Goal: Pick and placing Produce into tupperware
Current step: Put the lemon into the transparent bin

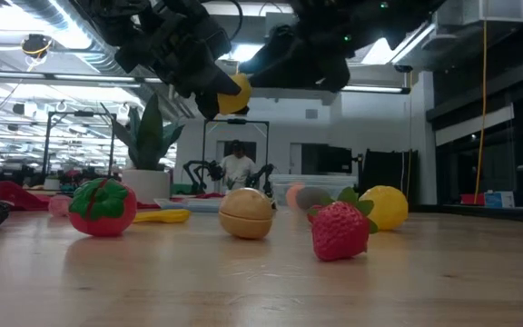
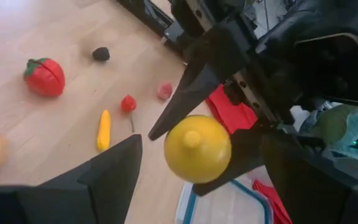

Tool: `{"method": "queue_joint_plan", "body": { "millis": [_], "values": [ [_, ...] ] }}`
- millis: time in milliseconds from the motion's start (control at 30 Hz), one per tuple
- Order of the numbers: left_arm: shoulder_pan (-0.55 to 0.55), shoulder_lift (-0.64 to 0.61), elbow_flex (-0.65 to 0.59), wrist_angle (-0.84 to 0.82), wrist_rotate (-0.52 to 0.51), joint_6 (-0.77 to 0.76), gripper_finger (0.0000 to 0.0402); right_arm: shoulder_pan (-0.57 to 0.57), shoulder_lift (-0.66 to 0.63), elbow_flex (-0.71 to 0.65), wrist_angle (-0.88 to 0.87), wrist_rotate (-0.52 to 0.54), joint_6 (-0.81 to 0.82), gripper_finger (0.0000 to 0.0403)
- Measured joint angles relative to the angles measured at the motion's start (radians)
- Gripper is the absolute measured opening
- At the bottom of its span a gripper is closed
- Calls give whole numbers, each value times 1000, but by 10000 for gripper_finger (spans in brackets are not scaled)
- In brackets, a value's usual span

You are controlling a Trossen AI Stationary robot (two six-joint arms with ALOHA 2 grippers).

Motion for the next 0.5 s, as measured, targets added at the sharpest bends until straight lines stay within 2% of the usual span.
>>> {"method": "queue_joint_plan", "body": {
  "millis": [233,500],
  "values": [
    [0,0,0,4,21,-2,206,7,62,24,-9,-1,-98,327],
    [0,1,0,6,23,-25,206,10,109,71,-8,0,-133,327]
  ]
}}
